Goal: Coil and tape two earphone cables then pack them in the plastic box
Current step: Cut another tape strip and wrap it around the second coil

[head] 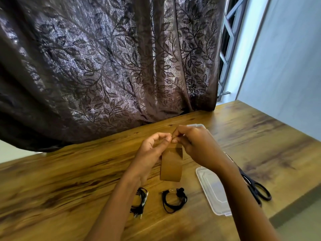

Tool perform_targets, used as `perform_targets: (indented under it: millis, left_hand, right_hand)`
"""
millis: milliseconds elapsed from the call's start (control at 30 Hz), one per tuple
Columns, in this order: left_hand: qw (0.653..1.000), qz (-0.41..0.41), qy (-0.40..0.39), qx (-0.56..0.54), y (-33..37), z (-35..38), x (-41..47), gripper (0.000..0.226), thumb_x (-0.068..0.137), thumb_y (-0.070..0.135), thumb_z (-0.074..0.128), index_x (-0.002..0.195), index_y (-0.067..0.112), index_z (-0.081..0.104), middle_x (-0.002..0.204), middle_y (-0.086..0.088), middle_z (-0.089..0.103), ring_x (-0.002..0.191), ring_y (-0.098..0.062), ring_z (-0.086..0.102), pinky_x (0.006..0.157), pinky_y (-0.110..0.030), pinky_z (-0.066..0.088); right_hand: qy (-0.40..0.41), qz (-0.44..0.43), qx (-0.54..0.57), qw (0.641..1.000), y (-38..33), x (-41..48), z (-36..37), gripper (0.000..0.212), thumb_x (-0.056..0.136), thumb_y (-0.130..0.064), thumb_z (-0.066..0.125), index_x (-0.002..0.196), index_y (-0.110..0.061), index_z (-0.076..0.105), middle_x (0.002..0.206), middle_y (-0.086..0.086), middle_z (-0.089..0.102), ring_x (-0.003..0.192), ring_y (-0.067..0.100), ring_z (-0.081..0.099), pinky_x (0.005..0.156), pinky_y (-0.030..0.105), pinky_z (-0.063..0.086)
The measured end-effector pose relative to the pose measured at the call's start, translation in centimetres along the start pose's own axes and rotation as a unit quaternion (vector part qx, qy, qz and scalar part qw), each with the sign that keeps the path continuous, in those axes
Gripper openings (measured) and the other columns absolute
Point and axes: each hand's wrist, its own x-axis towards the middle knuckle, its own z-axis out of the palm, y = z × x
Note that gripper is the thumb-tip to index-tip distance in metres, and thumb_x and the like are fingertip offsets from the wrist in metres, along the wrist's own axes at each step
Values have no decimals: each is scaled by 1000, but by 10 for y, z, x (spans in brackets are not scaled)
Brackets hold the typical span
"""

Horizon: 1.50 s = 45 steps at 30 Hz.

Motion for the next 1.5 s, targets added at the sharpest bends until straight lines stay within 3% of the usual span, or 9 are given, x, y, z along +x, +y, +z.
perform_targets:
  millis: [167, 367, 467, 633, 800, 900, 1033, 1200, 1500]
  left_hand:
    - [998, 40, 45, -4, -1, 5, 2, 10, 86, 31, 57, 82, 24, 62, 103, 2, 68, 83, -10, 63, 62, -30, 52]
    - [993, 72, 80, 41, -2, 9, 4, 14, 88, 27, 56, 75, 23, 58, 117, 6, 63, 105, -20, 59, 80, -39, 48]
    - [991, 79, 83, 68, -3, 11, 4, 14, 90, 27, 54, 87, 14, 59, 116, 6, 62, 106, -20, 59, 84, -40, 48]
    - [992, 58, 103, 38, -6, 14, 7, 13, 90, 28, 53, 90, 18, 61, 119, 4, 63, 102, -14, 59, 79, -33, 50]
    - [991, 60, 115, 23, -7, 17, 10, 10, 91, 27, 52, 88, 23, 60, 122, 7, 60, 111, -14, 54, 88, -33, 48]
    - [990, 64, 123, 23, -9, 16, 14, 9, 90, 29, 52, 85, 27, 59, 123, 7, 60, 115, -13, 53, 97, -36, 45]
    - [990, 60, 122, 17, -12, 15, 15, 10, 90, 29, 52, 83, 26, 59, 121, 5, 62, 114, -14, 54, 94, -34, 45]
    - [991, 44, 122, 9, -16, 17, 15, 10, 90, 30, 53, 89, 24, 60, 118, 4, 62, 107, -13, 56, 81, -30, 47]
    - [991, 31, 129, 8, -20, 17, 15, 11, 89, 31, 54, 91, 23, 61, 117, 1, 63, 107, -17, 56, 71, -28, 45]
  right_hand:
    - [15, 11, 29, 999, 0, -1, -1, 7, 87, -17, 60, 88, -16, 67, 80, -11, 63, 72, 9, 56, 66, 34, 50]
    - [-50, 58, 124, 989, 6, -7, -5, 30, 89, -17, 58, 118, -21, 62, 104, -6, 68, 95, 6, 62, 83, 18, 51]
    - [-81, 87, 187, 975, 11, -11, -3, 34, 91, -19, 54, 125, -18, 57, 109, -1, 67, 101, 7, 62, 88, 25, 52]
    - [9, 163, 389, 907, 14, -24, -12, 30, 92, -31, 41, 113, -18, 59, 99, 1, 67, 89, 5, 65, 73, 19, 53]
    - [51, 293, 142, 944, 66, -61, 3, 25, 94, -29, 50, 115, -19, 59, 104, -5, 63, 90, 5, 60, 68, 7, 45]
    - [20, 387, -6, 922, 108, -94, 14, 29, 93, -22, 49, 120, -11, 56, 116, 10, 64, 106, 26, 59, 83, 32, 46]
    - [-13, 442, -160, 883, 142, -138, 28, 20, 85, -3, 45, 102, -3, 54, 105, 18, 58, 98, 34, 53, 77, 38, 44]
    - [-23, 478, -211, 853, 158, -166, 41, 16, 86, -2, 47, 101, -3, 52, 107, 16, 57, 99, 29, 51, 79, 35, 45]
    - [11, 479, -141, 867, 166, -164, 28, 12, 87, -14, 56, 85, -5, 48, 98, 22, 56, 87, 34, 53, 65, 31, 34]
